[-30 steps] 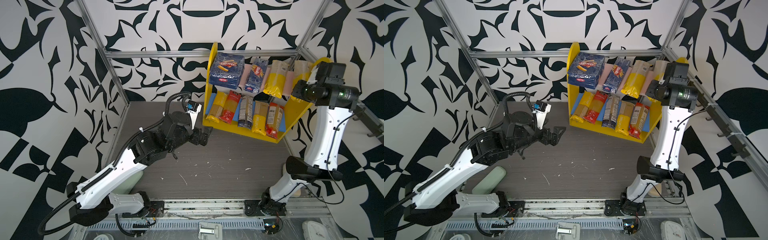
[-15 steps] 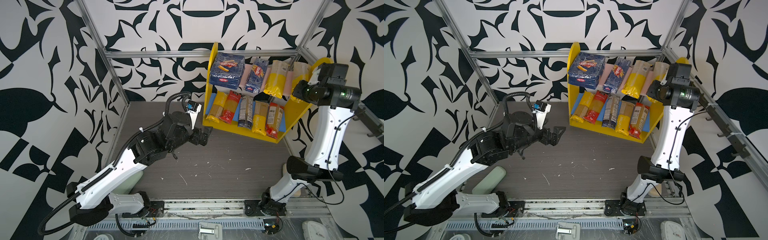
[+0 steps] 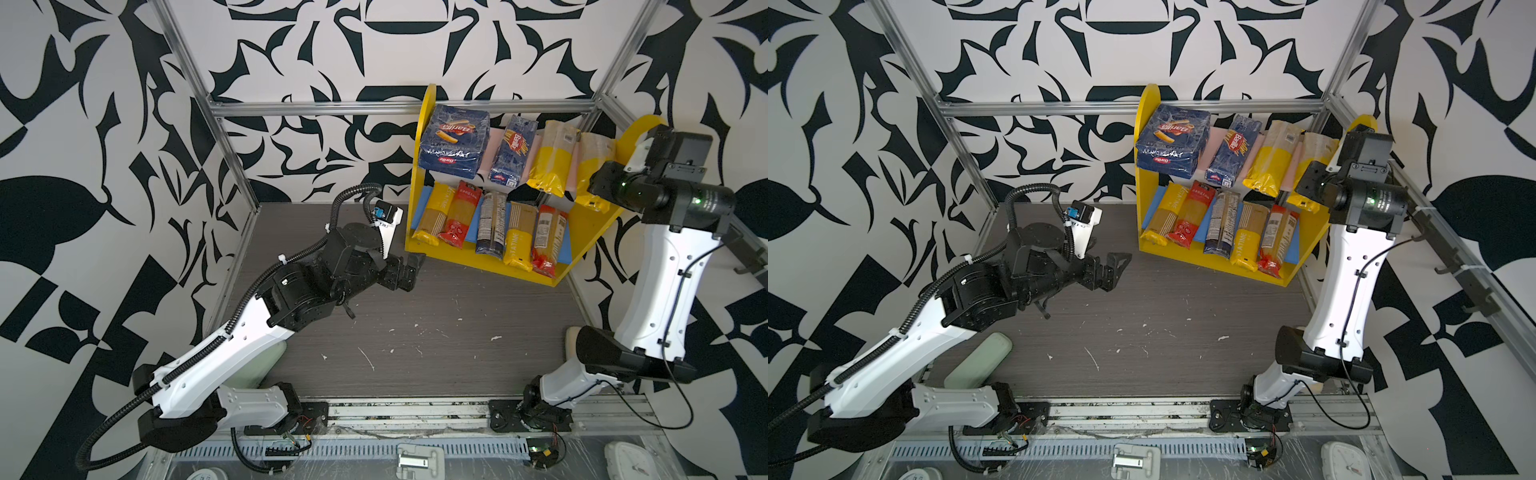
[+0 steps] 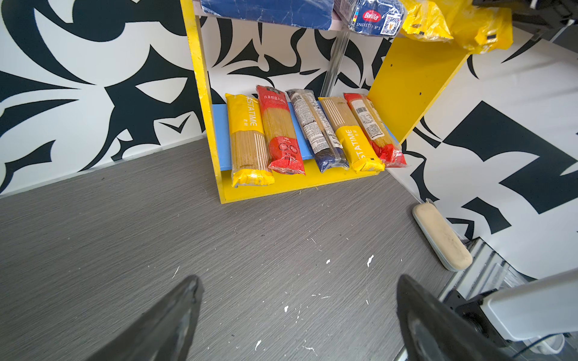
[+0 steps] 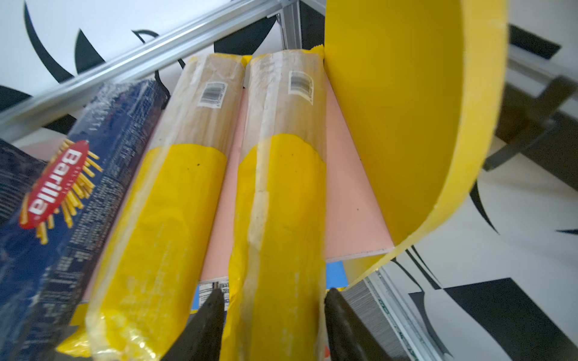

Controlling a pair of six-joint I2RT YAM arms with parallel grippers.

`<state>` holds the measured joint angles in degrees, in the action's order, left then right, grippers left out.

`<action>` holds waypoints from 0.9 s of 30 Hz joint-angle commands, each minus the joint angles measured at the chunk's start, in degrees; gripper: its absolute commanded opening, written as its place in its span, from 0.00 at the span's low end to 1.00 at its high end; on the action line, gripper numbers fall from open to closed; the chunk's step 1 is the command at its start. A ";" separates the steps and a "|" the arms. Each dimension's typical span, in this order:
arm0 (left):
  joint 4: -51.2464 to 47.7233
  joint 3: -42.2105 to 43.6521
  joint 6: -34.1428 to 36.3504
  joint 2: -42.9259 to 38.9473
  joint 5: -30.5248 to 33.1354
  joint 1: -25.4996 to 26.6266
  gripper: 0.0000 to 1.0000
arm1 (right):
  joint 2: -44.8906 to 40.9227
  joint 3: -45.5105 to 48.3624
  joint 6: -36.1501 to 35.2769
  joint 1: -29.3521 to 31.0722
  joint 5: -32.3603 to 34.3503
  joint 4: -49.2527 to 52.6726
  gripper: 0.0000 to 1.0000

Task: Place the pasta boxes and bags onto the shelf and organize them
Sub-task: 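Lower the bag onto the pink top board and open the right gripper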

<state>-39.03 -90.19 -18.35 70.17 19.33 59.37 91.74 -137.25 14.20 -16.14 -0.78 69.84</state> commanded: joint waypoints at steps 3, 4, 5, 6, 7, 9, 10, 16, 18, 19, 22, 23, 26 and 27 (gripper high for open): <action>-1.14 0.58 -1.29 -2.50 0.66 -0.05 0.99 | -2.46 0.74 -0.03 -0.14 -0.10 -3.20 0.57; -1.11 0.92 -1.34 -2.82 1.01 -0.07 0.99 | -2.78 0.69 -0.04 -0.21 -0.19 -3.38 0.57; -1.15 1.08 -1.34 -3.15 1.23 -0.13 0.99 | -3.04 0.76 -0.01 -0.20 -0.34 -3.34 0.57; -1.14 1.39 -1.38 -3.51 1.32 -0.14 0.99 | -3.41 0.75 -0.03 -0.20 -0.65 -3.33 0.57; -1.18 1.69 -1.43 -3.90 1.49 -0.14 0.99 | -3.81 0.69 0.11 -0.19 -1.11 -3.31 0.57; -1.02 2.42 -1.43 -4.78 1.96 -0.08 0.99 | -4.66 0.76 0.25 -0.21 -1.53 -3.19 0.58; -1.04 2.92 -1.35 -5.30 2.38 -0.09 0.99 | -5.33 0.76 0.32 -0.09 -2.04 -3.04 0.58; -0.99 5.97 -1.13 -7.75 4.82 -0.29 0.99 | -11.86 5.28 1.01 0.61 -3.17 -3.07 0.69; -1.23 6.86 -1.17 -8.34 5.10 -0.51 0.99 | -14.26 7.28 1.11 1.91 -3.55 -3.04 0.70; -1.24 7.48 -1.25 -8.78 5.06 -0.70 0.99 | -14.93 7.35 1.18 2.93 -3.84 -2.16 0.71; -1.30 9.63 -1.90 -10.00 4.88 -2.07 0.99 | -17.09 8.58 1.34 7.11 -3.27 -0.64 0.75; -1.10 10.33 -2.16 -10.39 4.51 -2.62 0.99 | -17.96 9.21 1.40 8.38 -3.29 -0.65 0.75; -0.38 12.91 -3.39 -12.06 2.66 -4.77 0.99 | -20.05 10.87 2.40 11.95 -4.77 -0.75 0.77; -0.09 13.70 -3.82 -12.62 2.23 -5.35 0.99 | -20.41 11.40 2.73 12.84 -5.86 -0.67 0.79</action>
<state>-39.20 -77.95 -20.40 59.42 22.68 55.35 71.96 -127.07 15.57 -4.99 -4.56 69.73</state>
